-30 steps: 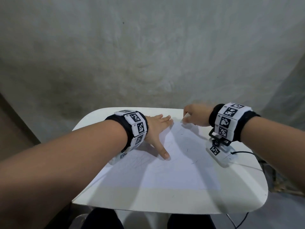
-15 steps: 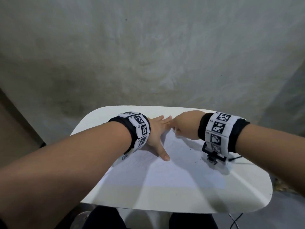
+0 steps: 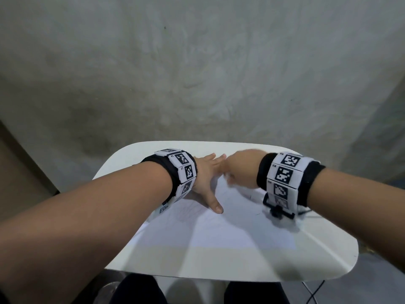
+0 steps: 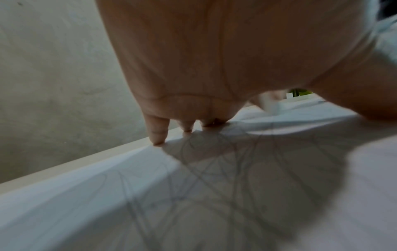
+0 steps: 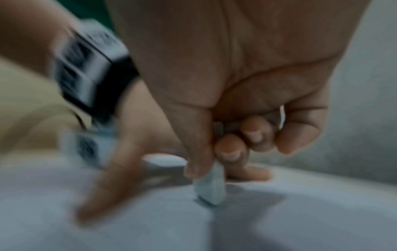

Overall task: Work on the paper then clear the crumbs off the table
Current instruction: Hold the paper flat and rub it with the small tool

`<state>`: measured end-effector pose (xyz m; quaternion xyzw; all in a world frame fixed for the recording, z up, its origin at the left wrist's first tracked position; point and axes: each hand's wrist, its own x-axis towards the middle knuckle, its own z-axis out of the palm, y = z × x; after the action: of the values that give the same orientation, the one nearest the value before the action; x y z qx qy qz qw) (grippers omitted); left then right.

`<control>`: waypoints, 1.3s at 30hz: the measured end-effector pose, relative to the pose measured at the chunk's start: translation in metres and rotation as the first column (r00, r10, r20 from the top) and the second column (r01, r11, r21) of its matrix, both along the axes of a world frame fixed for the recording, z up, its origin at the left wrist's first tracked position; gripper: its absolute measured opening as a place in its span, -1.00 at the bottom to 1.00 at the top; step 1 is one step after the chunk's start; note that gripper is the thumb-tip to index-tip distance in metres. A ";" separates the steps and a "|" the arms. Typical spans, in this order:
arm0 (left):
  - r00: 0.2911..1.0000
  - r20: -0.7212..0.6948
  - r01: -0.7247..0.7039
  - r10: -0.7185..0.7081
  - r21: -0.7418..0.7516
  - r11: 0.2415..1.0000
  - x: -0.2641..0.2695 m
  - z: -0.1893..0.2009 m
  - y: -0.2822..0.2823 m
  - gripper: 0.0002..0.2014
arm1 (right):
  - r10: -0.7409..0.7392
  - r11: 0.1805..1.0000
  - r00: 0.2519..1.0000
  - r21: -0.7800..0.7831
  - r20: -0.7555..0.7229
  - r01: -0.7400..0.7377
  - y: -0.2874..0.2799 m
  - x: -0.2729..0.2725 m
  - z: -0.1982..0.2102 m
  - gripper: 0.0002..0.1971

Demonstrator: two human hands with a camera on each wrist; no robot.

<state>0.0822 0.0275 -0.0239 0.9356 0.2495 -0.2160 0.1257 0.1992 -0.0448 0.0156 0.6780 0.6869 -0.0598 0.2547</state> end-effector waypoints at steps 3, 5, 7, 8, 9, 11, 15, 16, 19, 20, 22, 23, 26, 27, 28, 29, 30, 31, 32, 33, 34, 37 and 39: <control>0.999 -0.036 0.001 -0.001 0.010 1.000 0.001 -0.001 0.002 0.39 | -0.066 0.997 0.994 0.041 -0.082 0.070 0.003 0.007 0.005 -0.74; 0.998 -0.058 0.029 -0.027 0.040 0.999 0.000 0.004 -0.004 0.38 | -0.123 0.988 0.992 0.094 0.035 0.120 0.007 0.011 0.011 -0.73; 0.999 -0.016 -0.034 0.034 0.002 0.999 -0.002 0.011 -0.009 0.33 | -0.050 0.998 0.998 0.037 0.034 0.049 0.004 -0.006 0.007 -0.73; 0.997 -0.002 -0.074 0.074 -0.018 0.997 -0.003 0.012 -0.011 0.31 | 0.003 1.000 1.000 0.007 -0.013 -0.003 -0.001 -0.013 0.004 -0.72; 0.997 0.009 -0.075 0.076 -0.026 0.997 -0.003 0.013 -0.011 0.30 | 0.019 1.000 0.998 0.003 -0.060 -0.019 -0.003 -0.013 0.003 -0.70; 1.000 -0.024 0.013 -0.012 0.013 1.000 -0.001 0.008 -0.008 0.34 | -0.058 0.997 0.997 0.042 -0.045 0.060 0.002 0.003 0.008 -0.71; 0.999 -0.027 0.026 -0.026 -0.002 1.000 0.000 0.003 0.000 0.37 | -0.069 0.997 0.996 0.026 0.058 0.067 -0.001 -0.004 0.009 -0.74; 1.000 -0.004 0.018 -0.019 -0.016 1.000 0.000 0.002 -0.002 0.36 | -0.016 1.000 1.000 -0.006 -0.011 0.016 -0.006 -0.012 0.005 -0.72; 1.000 -0.011 0.028 -0.028 0.007 1.000 0.001 -0.001 0.001 0.40 | -0.058 0.998 0.990 0.029 -0.129 0.062 -0.008 -0.002 0.006 -0.73; 0.999 -0.034 0.036 -0.035 0.034 0.999 0.003 -0.004 0.004 0.40 | -0.106 0.991 0.991 0.076 -0.079 0.112 -0.006 0.005 0.011 -0.73; 0.999 -0.024 0.031 -0.030 0.033 0.999 0.001 -0.004 0.003 0.39 | -0.131 0.989 0.990 0.072 0.046 0.127 -0.004 0.004 0.012 -0.73; 0.999 -0.001 0.033 -0.033 0.018 0.999 0.000 -0.001 0.000 0.38 | -0.091 0.996 0.994 0.016 0.061 0.091 -0.010 -0.010 0.013 -0.69; 1.000 0.016 0.002 -0.002 0.022 1.000 0.000 0.002 -0.004 0.34 | 0.040 0.998 0.996 -0.037 -0.085 -0.043 -0.027 -0.029 0.009 -0.67; 1.000 0.007 0.011 -0.012 0.027 1.000 0.001 0.001 -0.002 0.36 | 0.022 1.000 0.994 -0.009 -0.103 -0.023 -0.027 -0.020 0.014 -0.70; 0.999 -0.012 0.033 -0.033 0.038 0.999 0.003 -0.001 0.000 0.38 | -0.034 0.999 0.996 0.031 -0.087 0.037 -0.020 -0.010 0.015 -0.73; 0.998 -0.035 0.044 -0.042 0.050 0.998 0.003 -0.003 0.003 0.40 | -0.087 0.993 0.996 0.075 -0.021 0.089 -0.020 0.002 0.019 -0.76; 0.998 -0.042 0.039 -0.037 0.049 0.998 0.003 -0.005 0.004 0.41 | -0.131 0.988 0.991 0.090 0.038 0.127 -0.011 -0.001 0.011 -0.75; 0.999 -0.032 0.032 -0.031 0.039 0.999 0.002 -0.006 0.004 0.42 | -0.139 0.988 0.988 0.075 0.070 0.134 -0.008 -0.011 0.005 -0.70; 1.000 -0.018 0.022 -0.021 0.033 0.999 0.002 -0.006 0.004 0.41 | -0.135 0.991 0.989 0.010 0.064 0.134 -0.005 -0.026 -0.003 -0.61; 1.000 -0.015 0.024 -0.023 0.039 0.999 0.002 -0.005 0.002 0.39 | -0.182 0.981 0.982 -0.053 0.045 0.184 -0.006 -0.040 -0.009 -0.47; 0.999 -0.018 0.028 -0.027 0.050 0.998 0.002 -0.004 0.001 0.37 | -0.200 0.975 0.979 -0.096 0.035 0.203 -0.007 -0.046 -0.012 -0.40; 0.998 -0.041 0.043 -0.040 0.065 0.997 0.002 -0.005 0.003 0.37 | -0.110 0.993 0.994 0.049 -0.021 0.111 -0.010 -0.012 0.005 -0.69; 0.998 -0.049 0.042 -0.039 0.064 0.997 0.002 -0.006 0.003 0.37 | -0.115 0.991 0.993 0.069 0.038 0.112 -0.021 0.001 0.011 -0.70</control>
<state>0.0839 0.0308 -0.0299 0.9387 0.2402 -0.2325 0.0846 0.1999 -0.0657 0.0267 0.7254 0.6432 -0.0368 0.2425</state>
